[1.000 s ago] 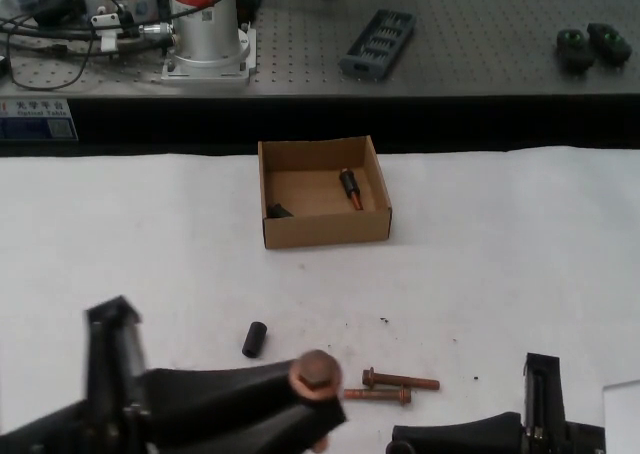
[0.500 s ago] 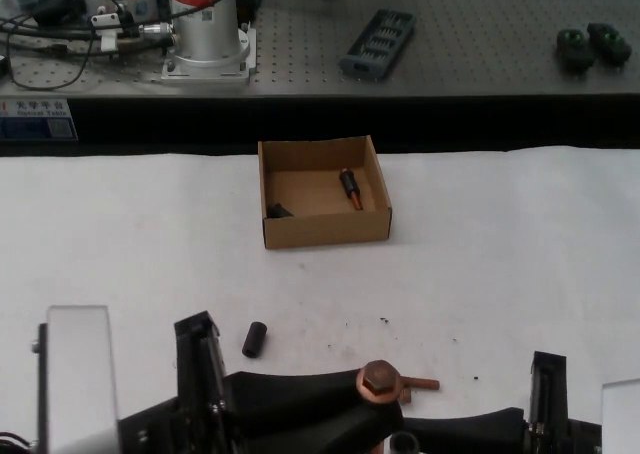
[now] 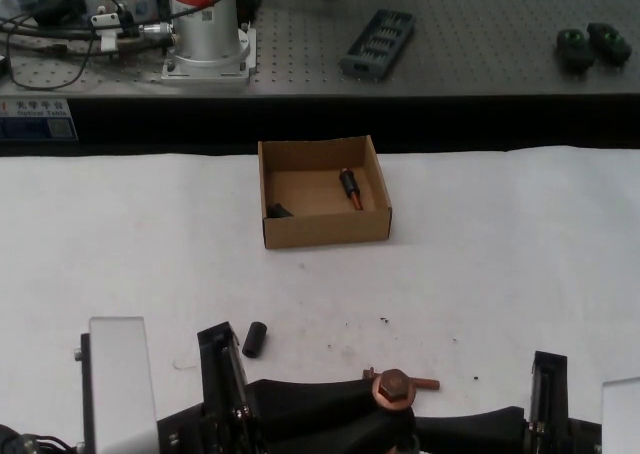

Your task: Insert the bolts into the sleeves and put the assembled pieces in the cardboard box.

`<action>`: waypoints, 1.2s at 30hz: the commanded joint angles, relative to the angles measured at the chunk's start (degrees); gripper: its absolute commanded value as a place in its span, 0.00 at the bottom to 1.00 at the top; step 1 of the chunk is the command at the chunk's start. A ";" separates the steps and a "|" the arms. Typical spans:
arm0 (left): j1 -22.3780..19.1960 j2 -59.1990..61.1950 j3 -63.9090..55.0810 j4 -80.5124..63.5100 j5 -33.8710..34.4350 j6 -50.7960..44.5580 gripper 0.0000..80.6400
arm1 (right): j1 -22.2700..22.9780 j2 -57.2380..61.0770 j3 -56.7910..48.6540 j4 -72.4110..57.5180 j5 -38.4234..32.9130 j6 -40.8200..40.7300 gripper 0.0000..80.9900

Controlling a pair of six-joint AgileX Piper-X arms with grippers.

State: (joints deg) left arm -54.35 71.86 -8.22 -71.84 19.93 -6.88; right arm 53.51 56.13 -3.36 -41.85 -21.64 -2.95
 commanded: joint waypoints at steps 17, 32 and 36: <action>-0.33 0.15 -0.35 -1.57 -0.36 -0.55 0.01 | -0.03 -0.46 0.26 -3.98 -3.98 1.63 0.07; -0.33 0.15 -0.35 -4.16 0.52 -1.20 0.01 | -0.03 -0.46 0.26 -3.87 -9.37 0.32 0.07; -0.33 0.15 -0.35 -4.16 1.92 -2.24 0.01 | -0.03 -0.46 0.26 -3.87 -10.34 0.29 0.07</action>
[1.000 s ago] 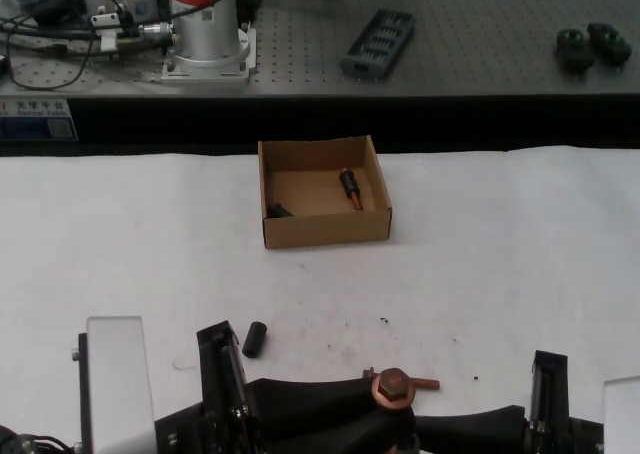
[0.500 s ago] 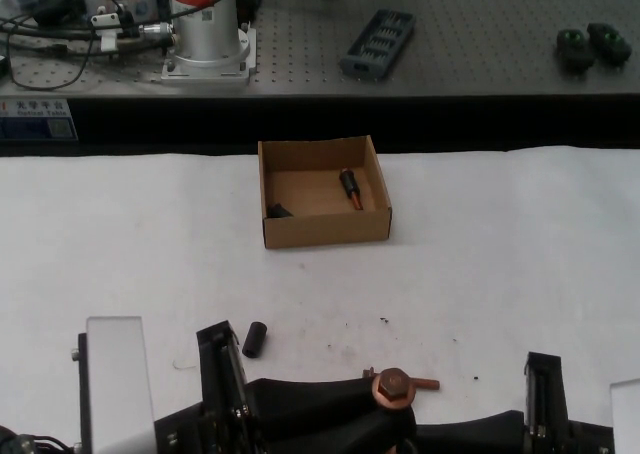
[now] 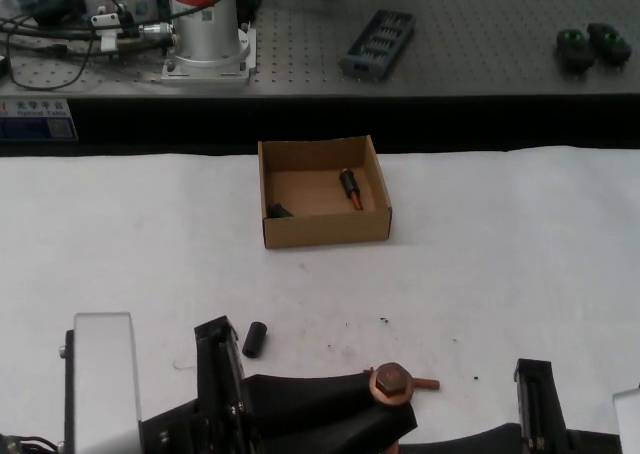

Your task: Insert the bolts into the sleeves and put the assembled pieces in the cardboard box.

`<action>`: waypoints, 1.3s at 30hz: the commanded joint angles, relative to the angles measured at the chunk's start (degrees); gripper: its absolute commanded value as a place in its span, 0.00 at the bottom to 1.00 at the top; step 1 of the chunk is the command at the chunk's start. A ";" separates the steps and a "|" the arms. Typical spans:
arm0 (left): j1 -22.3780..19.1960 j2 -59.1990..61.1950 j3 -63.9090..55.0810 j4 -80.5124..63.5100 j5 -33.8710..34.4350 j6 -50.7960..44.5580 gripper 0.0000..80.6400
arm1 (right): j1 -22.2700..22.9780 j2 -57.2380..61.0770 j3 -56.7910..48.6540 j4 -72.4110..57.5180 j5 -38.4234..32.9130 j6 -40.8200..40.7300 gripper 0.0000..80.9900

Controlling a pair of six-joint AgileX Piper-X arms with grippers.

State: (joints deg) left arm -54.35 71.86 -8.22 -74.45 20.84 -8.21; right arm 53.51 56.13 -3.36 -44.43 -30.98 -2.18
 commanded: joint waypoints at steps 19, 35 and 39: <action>-0.33 0.15 -0.35 1.39 3.06 -4.88 0.01 | -0.03 -0.46 0.26 -2.07 -4.40 -0.91 0.07; -0.33 0.15 -0.35 1.59 6.14 -9.45 0.01 | -0.03 -0.46 0.26 -2.21 -4.39 -0.91 0.07; -0.33 0.15 -0.35 1.59 6.86 -9.86 0.01 | -0.03 -0.46 0.26 -2.20 -4.27 -0.91 0.07</action>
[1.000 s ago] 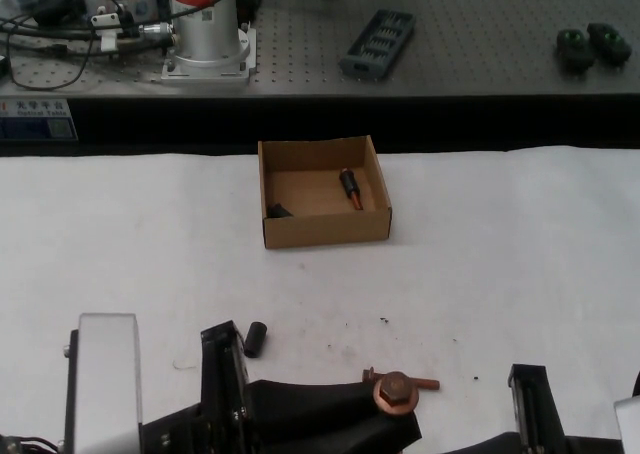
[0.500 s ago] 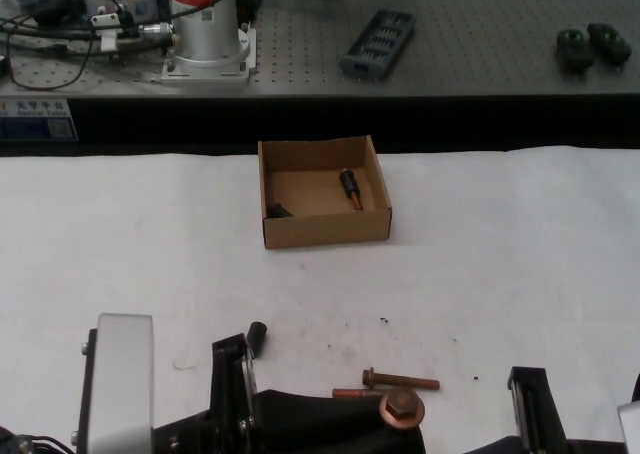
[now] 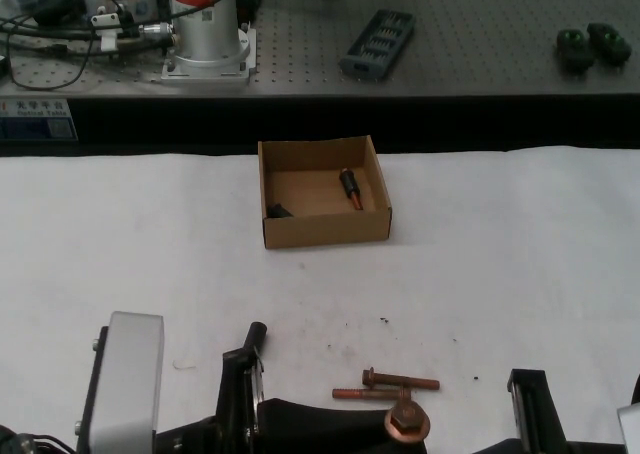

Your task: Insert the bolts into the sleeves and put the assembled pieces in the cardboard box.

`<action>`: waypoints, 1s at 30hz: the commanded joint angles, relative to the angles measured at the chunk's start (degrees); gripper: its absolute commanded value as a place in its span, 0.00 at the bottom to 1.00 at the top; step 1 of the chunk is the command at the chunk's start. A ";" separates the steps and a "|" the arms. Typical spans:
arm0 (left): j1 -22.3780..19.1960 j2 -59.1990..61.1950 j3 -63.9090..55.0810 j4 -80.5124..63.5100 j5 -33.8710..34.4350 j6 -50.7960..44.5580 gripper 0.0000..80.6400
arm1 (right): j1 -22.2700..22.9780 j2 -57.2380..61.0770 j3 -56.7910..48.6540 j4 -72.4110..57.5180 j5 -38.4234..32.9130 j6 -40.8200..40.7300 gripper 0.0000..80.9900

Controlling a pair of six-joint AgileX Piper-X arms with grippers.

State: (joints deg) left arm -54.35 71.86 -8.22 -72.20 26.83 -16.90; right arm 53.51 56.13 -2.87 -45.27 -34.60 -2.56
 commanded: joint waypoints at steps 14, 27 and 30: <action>-0.33 0.15 -0.35 3.18 0.87 3.83 0.01 | -0.03 -0.46 -0.23 -1.82 -0.76 -0.53 0.07; -0.33 0.15 -0.35 5.33 0.87 8.91 0.01 | -0.03 -0.46 -0.23 -2.48 -0.97 0.36 0.07; -0.33 0.15 -0.35 6.19 0.87 10.09 0.01 | -0.03 -0.46 -0.23 -2.67 -0.97 0.36 0.07</action>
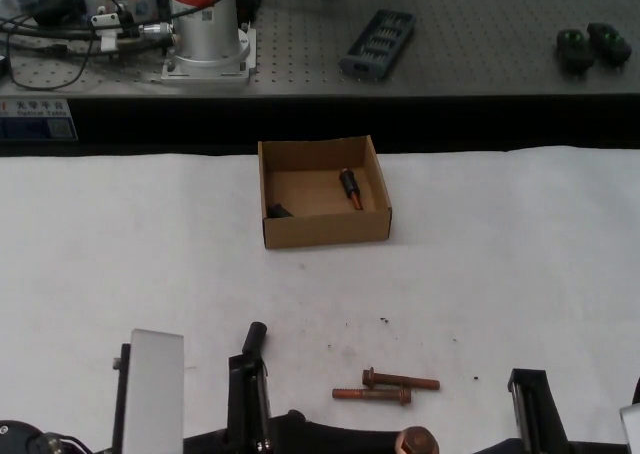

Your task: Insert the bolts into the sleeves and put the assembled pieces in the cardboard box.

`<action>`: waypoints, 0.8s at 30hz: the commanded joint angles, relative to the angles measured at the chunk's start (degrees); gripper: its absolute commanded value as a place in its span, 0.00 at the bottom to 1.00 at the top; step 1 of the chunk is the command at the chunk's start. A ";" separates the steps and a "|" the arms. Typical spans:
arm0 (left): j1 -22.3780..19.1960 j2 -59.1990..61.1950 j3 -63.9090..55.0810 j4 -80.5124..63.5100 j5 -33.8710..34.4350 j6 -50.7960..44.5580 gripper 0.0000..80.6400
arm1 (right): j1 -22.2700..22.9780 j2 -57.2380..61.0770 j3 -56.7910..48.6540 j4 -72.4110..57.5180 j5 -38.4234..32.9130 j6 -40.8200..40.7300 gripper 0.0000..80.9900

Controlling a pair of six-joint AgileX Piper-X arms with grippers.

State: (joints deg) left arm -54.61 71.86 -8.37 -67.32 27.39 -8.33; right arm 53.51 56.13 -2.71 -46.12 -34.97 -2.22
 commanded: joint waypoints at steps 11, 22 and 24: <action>-0.07 0.15 -0.21 3.39 0.31 4.47 0.01 | -0.03 -0.46 -0.39 -1.82 -0.60 0.02 0.07; -0.07 0.15 -0.21 4.63 0.31 4.47 0.01 | -0.03 -0.46 -0.39 -1.82 -0.60 0.02 0.07; -0.07 0.15 -0.21 4.63 0.31 4.47 0.01 | -0.03 -0.46 -0.39 -1.82 -0.60 0.02 0.07</action>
State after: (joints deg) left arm -54.61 71.86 -8.52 -65.00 27.92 -4.79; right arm 53.51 56.13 -2.71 -45.30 -34.74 -2.22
